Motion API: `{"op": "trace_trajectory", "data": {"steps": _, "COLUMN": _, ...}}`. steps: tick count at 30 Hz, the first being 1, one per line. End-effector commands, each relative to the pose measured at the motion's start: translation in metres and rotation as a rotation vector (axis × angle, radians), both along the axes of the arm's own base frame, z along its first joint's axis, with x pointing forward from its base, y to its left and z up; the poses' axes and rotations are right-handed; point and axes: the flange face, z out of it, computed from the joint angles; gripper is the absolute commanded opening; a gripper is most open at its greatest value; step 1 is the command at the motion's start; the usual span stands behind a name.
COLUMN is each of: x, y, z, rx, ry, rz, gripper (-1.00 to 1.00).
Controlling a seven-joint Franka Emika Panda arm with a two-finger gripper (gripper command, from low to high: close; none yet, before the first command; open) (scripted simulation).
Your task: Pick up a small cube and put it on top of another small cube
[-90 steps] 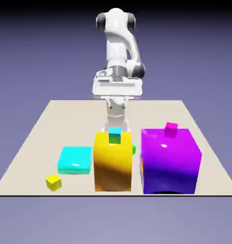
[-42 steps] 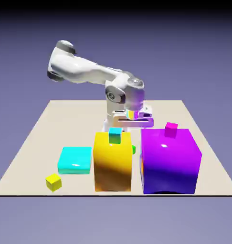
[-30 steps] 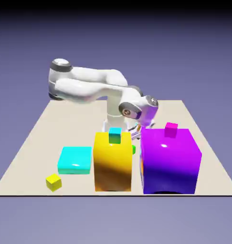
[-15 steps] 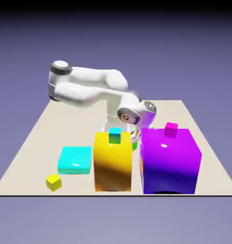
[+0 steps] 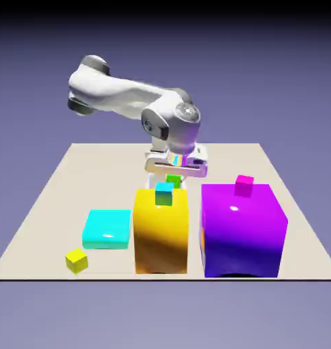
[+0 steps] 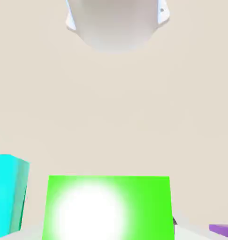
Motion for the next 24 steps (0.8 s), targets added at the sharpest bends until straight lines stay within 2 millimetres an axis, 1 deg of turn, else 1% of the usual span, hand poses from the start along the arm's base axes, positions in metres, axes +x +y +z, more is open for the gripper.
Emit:
{"op": "trace_trajectory", "data": {"steps": 1, "x": 0.011, "y": -0.017, "z": 0.002, "rx": 0.016, "ry": -0.001, "rz": -0.026, "gripper": -1.00}}
{"op": "trace_trajectory", "data": {"steps": 4, "x": 0.041, "y": -0.074, "z": 0.008, "rx": 0.054, "ry": -0.019, "rz": -0.101, "gripper": -1.00}}
{"op": "trace_trajectory", "data": {"steps": 5, "x": 0.048, "y": -0.086, "z": 0.007, "rx": 0.065, "ry": -0.026, "rz": -0.099, "gripper": -1.00}}
{"op": "trace_trajectory", "data": {"steps": 9, "x": 0.073, "y": -0.125, "z": -0.006, "rx": 0.094, "ry": -0.055, "rz": -0.037, "gripper": -1.00}}
{"op": "trace_trajectory", "data": {"steps": 13, "x": 0.093, "y": -0.168, "z": -0.015, "rx": 0.102, "ry": -0.093, "rz": 0.029, "gripper": -1.00}}
{"op": "trace_trajectory", "data": {"steps": 19, "x": 0.116, "y": -0.189, "z": -0.062, "rx": 0.129, "ry": -0.057, "rz": 0.216, "gripper": -1.00}}
{"op": "trace_trajectory", "data": {"steps": 24, "x": 0.130, "y": -0.212, "z": -0.091, "rx": 0.127, "ry": -0.032, "rz": 0.375, "gripper": -1.00}}
